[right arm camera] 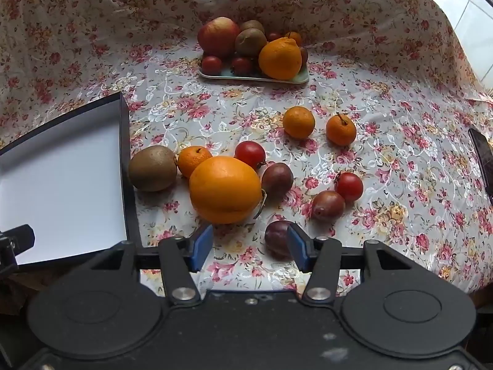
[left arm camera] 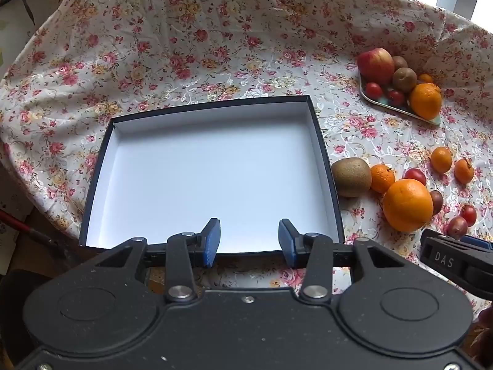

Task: Organize fruits

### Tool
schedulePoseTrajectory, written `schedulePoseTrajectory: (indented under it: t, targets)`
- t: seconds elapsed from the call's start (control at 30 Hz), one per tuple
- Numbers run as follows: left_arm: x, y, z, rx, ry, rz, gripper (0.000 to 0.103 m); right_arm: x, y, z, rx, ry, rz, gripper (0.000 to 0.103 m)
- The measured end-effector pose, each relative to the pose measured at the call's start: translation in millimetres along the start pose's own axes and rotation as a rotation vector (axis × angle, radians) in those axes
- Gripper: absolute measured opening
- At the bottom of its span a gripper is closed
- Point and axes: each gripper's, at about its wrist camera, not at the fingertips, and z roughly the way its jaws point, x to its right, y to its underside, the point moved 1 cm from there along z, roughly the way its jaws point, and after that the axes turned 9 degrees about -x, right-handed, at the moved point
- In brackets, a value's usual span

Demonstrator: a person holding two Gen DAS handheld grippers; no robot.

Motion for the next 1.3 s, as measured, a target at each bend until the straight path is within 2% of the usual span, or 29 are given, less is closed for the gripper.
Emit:
schedulePoseTrajectory:
  t: [0.17, 0.67, 1.3]
  targets:
    - [4.1, 8.7, -5.4, 0.034, -0.022, 0.012, 0.052, 5.3, 4.4, 4.7, 0.002, 0.004, -0.014, 0.054]
    - [10.9, 9.3, -6.1, 0.031, -0.029, 0.068, 0.052, 4.2, 0.8, 5.9, -0.025, 0.017, 0.013, 0.054]
    - [14.8, 10.9, -3.6, 0.024, -0.03, 0.075, 0.052, 3.8, 0.8, 8.7, -0.041, 0.028, 0.0, 0.054]
